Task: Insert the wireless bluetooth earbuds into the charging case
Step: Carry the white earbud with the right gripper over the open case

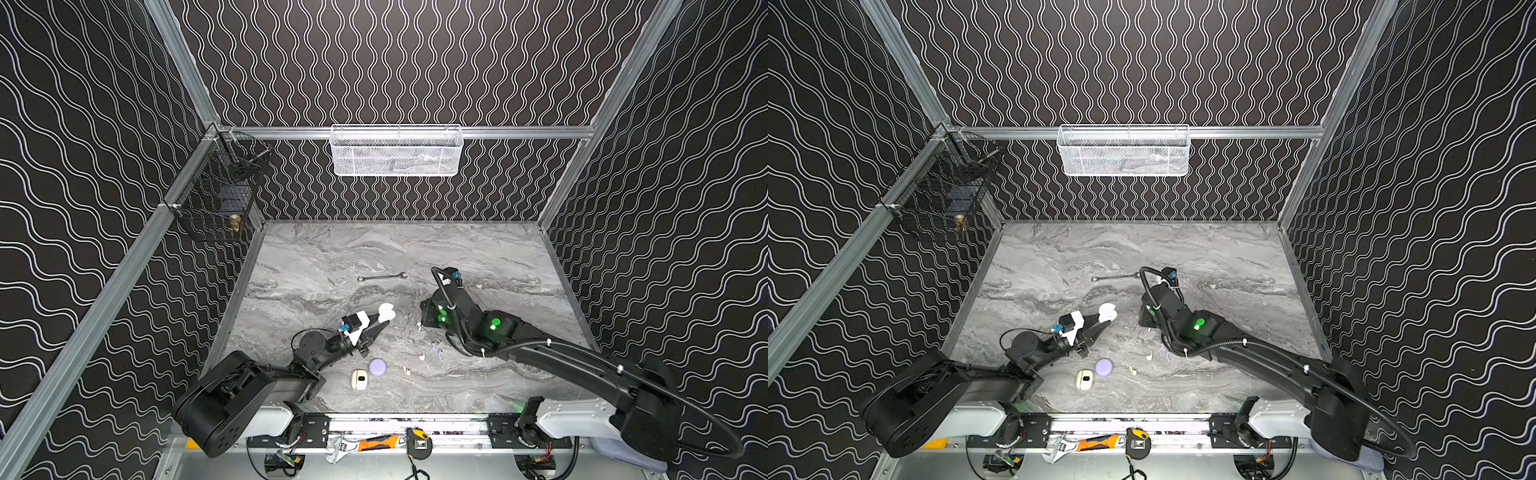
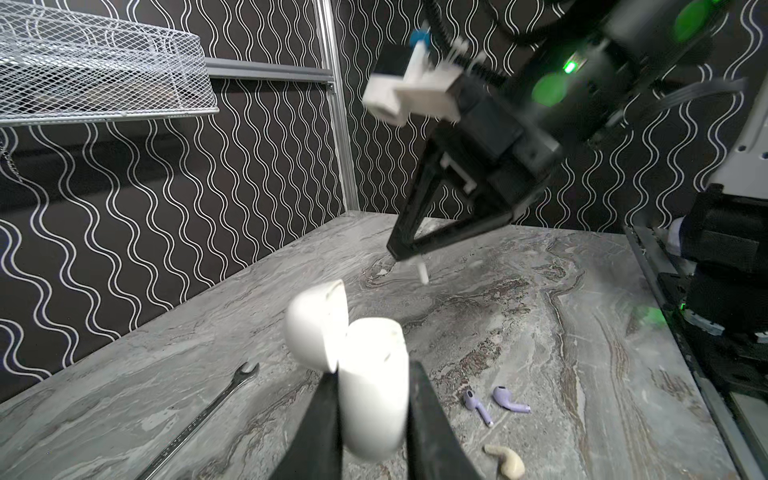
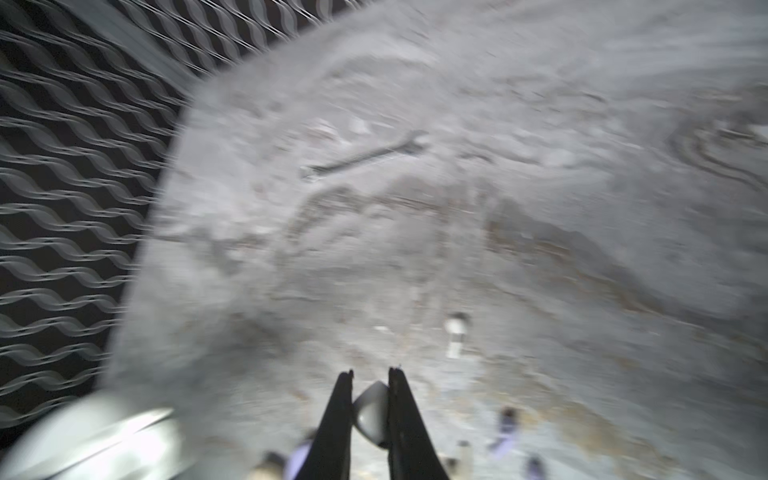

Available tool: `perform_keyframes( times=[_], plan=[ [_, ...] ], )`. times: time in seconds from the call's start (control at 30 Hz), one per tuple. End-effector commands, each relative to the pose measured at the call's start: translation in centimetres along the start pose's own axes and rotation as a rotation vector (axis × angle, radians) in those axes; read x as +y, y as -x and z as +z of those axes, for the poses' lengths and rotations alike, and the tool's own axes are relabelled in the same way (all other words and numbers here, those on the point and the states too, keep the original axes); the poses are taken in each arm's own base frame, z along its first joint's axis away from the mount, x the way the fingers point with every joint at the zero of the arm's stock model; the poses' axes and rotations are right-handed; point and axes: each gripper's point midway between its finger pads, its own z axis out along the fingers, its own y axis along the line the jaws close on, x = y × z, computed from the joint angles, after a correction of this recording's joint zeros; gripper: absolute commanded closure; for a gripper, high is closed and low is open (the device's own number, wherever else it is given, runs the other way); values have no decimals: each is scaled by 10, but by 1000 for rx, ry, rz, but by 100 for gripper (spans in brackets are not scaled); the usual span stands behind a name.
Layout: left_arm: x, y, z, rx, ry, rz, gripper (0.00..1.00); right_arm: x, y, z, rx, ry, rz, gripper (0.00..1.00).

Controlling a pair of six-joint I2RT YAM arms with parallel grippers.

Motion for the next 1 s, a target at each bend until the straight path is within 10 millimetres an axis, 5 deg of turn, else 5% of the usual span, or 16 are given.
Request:
perform_keyframes(
  times=[0.0, 0.3, 0.97],
  plan=[
    [0, 19, -2, -74, 6, 48, 100, 47, 29, -23, -138, 139, 125, 87],
    [1, 28, -11, -101, 30, 78, 100, 99, 14, -49, -189, 368, 290, 89],
    [1, 39, -19, -139, 47, 90, 100, 101, 1, -37, -243, 344, 380, 89]
  ],
)
